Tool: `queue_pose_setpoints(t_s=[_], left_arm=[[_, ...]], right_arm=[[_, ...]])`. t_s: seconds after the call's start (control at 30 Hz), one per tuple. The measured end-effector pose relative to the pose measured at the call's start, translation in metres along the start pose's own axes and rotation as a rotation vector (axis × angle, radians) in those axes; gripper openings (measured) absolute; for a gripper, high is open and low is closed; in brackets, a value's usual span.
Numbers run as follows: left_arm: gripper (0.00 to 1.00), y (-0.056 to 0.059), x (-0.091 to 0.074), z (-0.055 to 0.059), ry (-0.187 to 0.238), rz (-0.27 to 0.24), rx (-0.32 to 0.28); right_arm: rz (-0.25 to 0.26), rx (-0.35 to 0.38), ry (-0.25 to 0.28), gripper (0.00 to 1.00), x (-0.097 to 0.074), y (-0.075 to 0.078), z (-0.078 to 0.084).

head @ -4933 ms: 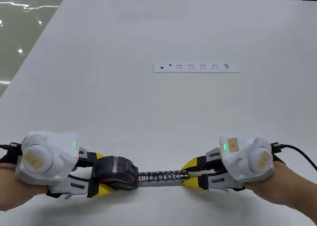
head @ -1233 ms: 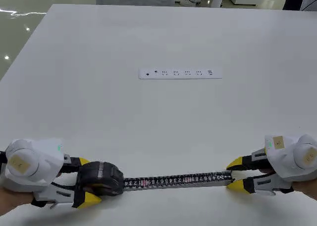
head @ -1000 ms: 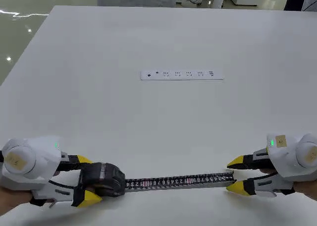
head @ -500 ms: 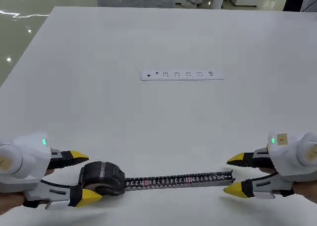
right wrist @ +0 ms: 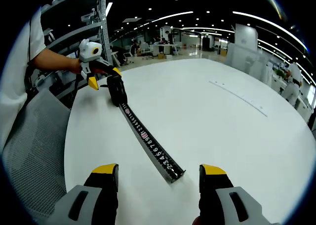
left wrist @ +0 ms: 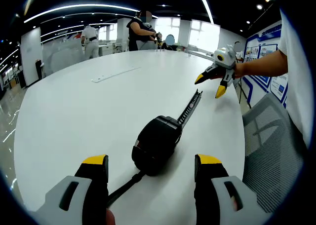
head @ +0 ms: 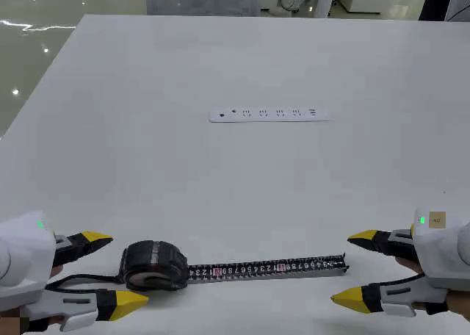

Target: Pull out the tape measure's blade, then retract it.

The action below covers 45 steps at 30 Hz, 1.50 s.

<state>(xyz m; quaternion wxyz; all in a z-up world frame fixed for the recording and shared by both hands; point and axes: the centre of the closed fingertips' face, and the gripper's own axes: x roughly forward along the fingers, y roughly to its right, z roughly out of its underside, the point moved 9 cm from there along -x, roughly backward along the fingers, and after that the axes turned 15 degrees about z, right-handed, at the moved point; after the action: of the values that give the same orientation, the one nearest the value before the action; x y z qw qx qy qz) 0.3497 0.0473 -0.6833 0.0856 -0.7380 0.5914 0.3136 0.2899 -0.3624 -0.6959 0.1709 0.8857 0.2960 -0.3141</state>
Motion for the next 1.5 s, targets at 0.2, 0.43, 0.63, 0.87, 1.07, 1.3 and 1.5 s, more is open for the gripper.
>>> queue_pose_setpoints(t_s=[0.2,0.43,0.63,0.87,1.07,1.3,1.5], left_arm=[[0.70,0.016,-0.013,0.009,0.046,-0.063,-0.025],[0.73,0.032,-0.027,0.020,0.085,-0.142,-0.067],[0.75,0.043,-0.037,0.032,0.104,-0.183,-0.104],[0.79,0.057,-0.046,0.043,0.124,-0.218,-0.131],[0.83,0.070,-0.049,0.049,0.131,-0.223,-0.134],[0.86,0.080,-0.052,0.052,0.139,-0.242,-0.138],[0.86,0.088,-0.048,0.056,0.130,-0.238,-0.143]], right_arm=[[0.036,0.049,-0.006,0.72,-0.009,-0.010,0.005],[0.075,0.067,0.015,0.74,-0.025,-0.023,0.007],[0.097,0.080,0.027,0.76,-0.037,-0.034,0.009],[0.121,0.105,0.031,0.78,-0.049,-0.046,0.015],[0.133,0.115,0.042,0.81,-0.053,-0.058,0.018],[0.157,0.143,0.054,0.83,-0.060,-0.069,0.026],[0.173,0.157,0.056,0.83,-0.063,-0.077,0.033]])
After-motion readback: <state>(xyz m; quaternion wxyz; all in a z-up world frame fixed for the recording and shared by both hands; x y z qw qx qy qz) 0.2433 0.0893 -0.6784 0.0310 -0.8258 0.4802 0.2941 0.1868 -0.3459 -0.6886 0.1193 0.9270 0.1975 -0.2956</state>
